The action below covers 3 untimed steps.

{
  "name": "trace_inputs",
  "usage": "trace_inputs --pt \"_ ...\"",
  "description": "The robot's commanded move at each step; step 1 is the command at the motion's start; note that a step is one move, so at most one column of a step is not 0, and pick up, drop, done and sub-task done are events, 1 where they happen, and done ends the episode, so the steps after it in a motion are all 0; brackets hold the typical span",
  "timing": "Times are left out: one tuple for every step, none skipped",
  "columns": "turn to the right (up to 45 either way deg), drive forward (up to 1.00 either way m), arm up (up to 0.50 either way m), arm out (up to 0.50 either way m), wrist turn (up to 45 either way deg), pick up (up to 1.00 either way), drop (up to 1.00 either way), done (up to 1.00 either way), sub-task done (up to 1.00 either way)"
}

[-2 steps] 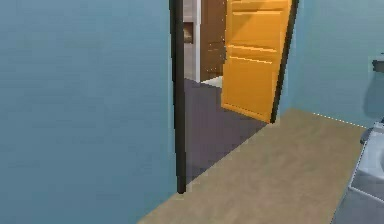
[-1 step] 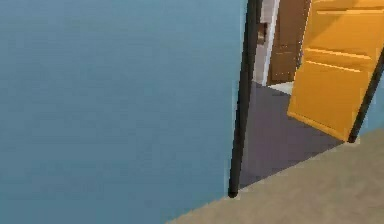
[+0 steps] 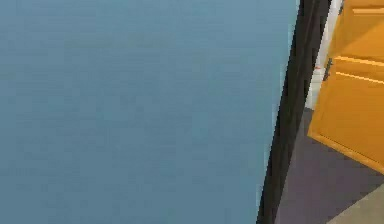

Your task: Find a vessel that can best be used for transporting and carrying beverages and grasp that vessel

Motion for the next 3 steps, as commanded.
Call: trace_inputs --pt "45.0 0.00 0.00 0.00 0.0 0.00 0.00 0.00 0.00" --pt "15.0 0.00 0.00 0.00 0.0 0.00 0.00 0.00 0.00" --pt "0.0 1.00 0.00 0.00 0.0 0.00 0.00 0.00 0.00"
